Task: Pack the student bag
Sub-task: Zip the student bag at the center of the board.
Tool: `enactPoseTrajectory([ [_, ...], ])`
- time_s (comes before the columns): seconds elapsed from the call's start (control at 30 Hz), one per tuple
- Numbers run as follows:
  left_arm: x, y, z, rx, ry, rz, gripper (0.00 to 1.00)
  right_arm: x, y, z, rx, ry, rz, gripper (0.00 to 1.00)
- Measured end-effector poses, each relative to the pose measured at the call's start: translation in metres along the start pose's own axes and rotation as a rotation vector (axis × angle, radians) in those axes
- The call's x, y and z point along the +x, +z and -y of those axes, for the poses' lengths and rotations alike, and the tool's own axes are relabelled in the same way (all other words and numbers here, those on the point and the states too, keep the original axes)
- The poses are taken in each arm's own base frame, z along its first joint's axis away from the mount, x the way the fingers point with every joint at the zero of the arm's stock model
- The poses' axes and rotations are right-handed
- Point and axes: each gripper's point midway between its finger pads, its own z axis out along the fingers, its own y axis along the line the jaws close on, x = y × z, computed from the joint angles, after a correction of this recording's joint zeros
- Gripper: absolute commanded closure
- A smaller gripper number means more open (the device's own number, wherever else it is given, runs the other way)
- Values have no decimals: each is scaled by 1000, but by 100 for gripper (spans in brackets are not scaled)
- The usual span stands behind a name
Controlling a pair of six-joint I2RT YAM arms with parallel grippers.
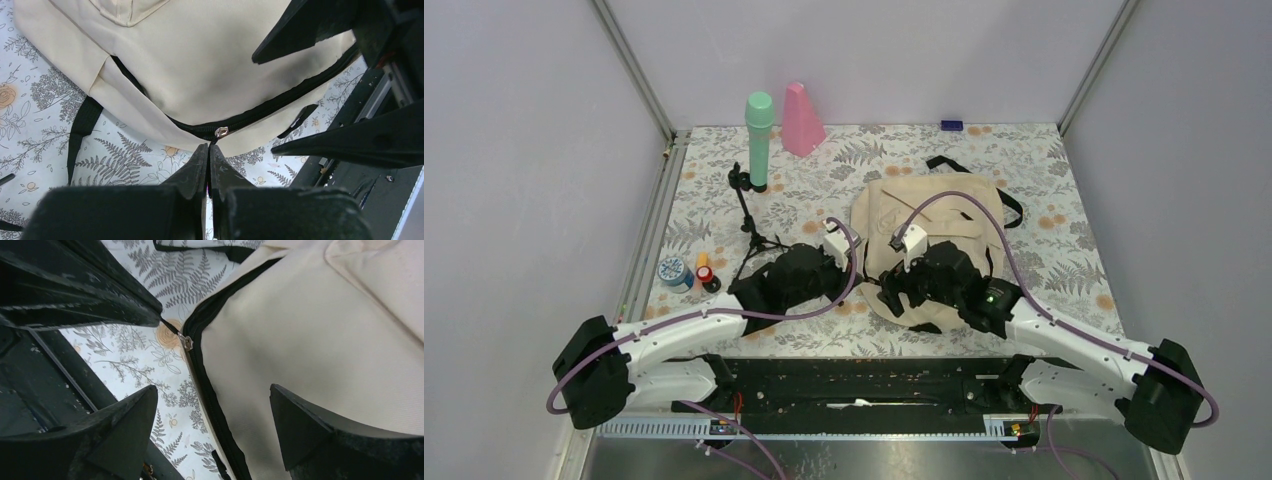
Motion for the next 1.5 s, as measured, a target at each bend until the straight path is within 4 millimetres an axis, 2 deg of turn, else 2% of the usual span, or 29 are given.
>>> enactPoseTrajectory([
  [0.1, -3, 0, 1, 2, 0, 0, 100, 12, 6, 0, 19, -22, -36, 17],
  [0.17, -4, -1, 1, 2, 1, 1, 100, 17, 8, 1, 32, -35, -53, 32],
  [0.2, -4, -1, 1, 2, 3, 1, 100, 19, 9, 2, 39, -43, -58, 42],
  [0.23, -4, -1, 1, 1, 4, 1, 100, 20, 10, 2, 43, -53, -62, 56],
  [0.27, -3, -1, 0, -1, 5, -2, 100, 21, 11, 2, 50, -60, -66, 64],
  [0.37, -2, 1, -4, -23, 10, -5, 100, 24, 12, 2, 71, -73, -77, 82],
  [0.5, 1, 9, -13, -72, 27, -24, 100, 25, 12, 0, 86, -83, -77, 99],
  [1.0, 6, 24, -54, -283, 100, -44, 100, 29, 0, -28, 58, -77, -58, 100],
  [1.23, 6, 28, -59, -300, 101, -42, 100, 26, -12, -28, 61, -44, -16, 100],
  [1.5, 7, 43, -60, -288, 89, -28, 100, 25, -20, -29, 50, -25, -8, 100],
])
